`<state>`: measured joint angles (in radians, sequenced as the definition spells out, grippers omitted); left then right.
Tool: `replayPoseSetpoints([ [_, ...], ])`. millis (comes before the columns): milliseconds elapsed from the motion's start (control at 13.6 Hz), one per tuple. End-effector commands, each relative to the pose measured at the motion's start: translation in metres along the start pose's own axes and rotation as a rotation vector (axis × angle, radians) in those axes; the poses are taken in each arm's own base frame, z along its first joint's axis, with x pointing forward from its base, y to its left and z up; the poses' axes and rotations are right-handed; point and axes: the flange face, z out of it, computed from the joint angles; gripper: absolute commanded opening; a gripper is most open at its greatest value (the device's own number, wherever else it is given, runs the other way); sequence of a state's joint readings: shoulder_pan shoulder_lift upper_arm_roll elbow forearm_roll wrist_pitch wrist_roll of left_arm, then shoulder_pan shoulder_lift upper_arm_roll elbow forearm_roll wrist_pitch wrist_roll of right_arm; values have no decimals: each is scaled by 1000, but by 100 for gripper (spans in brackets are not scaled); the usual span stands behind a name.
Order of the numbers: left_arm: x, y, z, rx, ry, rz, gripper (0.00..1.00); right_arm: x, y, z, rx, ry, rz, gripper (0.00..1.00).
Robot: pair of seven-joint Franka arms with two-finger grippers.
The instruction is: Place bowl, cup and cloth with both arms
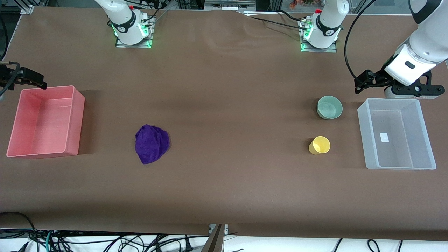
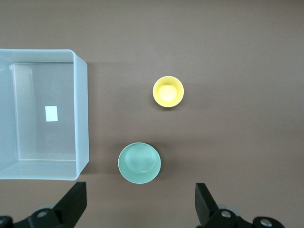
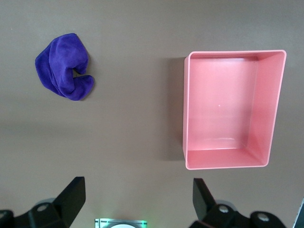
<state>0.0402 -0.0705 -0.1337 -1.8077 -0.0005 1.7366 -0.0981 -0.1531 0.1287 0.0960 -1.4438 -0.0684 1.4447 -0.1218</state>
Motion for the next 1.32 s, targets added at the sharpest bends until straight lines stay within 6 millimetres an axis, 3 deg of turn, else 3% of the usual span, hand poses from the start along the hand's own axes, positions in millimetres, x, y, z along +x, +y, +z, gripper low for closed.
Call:
replayPoseSetpoints([
  [0,-5,2,-2,-15,1,-9,100,1,2,-5,19,9,-8,100],
  [1029,3,-6,7,-9,-82,-16,100,4,0,-2,21,9,-11,100],
  [1250,9,-31,19,-16,-102,51,100,7,1,1,20,14,-13,100],
])
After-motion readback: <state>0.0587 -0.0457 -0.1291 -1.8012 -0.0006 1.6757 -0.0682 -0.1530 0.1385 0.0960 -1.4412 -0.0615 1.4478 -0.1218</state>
